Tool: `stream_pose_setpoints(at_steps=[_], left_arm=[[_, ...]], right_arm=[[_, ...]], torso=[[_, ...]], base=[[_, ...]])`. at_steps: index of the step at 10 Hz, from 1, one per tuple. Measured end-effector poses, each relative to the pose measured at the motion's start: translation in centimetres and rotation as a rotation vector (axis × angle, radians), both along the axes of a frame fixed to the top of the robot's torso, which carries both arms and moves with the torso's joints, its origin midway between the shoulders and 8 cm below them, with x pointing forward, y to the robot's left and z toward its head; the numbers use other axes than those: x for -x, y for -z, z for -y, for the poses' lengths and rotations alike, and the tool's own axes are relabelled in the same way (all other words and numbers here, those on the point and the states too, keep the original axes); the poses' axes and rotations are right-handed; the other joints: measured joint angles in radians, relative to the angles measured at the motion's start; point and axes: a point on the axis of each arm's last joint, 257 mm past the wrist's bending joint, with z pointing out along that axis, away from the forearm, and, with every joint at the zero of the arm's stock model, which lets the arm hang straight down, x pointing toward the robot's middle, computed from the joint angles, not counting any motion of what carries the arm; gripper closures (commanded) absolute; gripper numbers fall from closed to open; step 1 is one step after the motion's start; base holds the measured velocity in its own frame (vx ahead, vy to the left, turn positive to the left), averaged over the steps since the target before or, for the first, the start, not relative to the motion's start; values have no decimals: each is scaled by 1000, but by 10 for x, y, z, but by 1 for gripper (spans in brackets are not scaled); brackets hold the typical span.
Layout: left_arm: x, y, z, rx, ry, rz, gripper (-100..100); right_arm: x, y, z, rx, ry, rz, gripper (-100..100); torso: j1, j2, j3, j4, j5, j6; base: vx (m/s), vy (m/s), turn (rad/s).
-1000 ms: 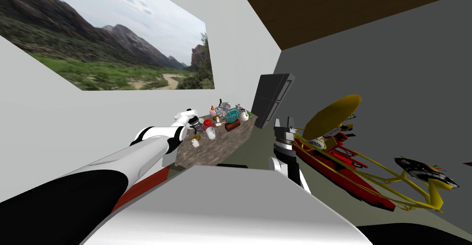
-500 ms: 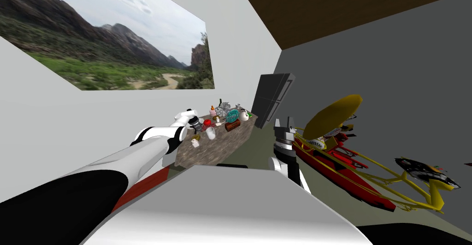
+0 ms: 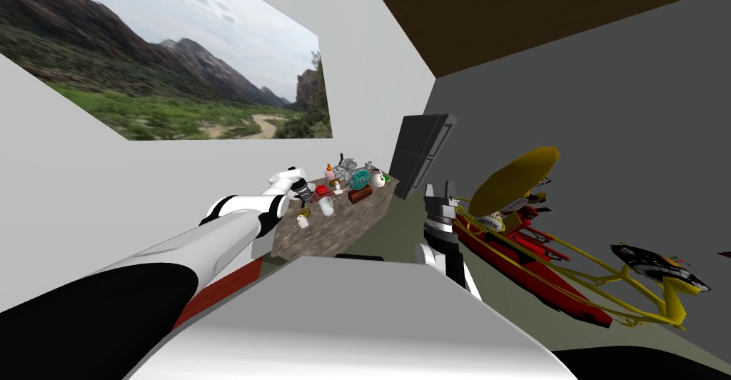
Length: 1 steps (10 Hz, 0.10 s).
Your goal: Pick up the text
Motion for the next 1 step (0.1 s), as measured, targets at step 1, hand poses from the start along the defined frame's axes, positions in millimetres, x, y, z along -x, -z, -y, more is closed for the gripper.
stream_pose_setpoints(at_steps=[1], left_arm=[[0, -1, 0, 0, 1, -1, 0]], right_arm=[[0, 0, 0, 0, 0, 0, 0]], torso=[[0, -1, -1, -1, 1, 0]], base=[[0, 0, 0]])
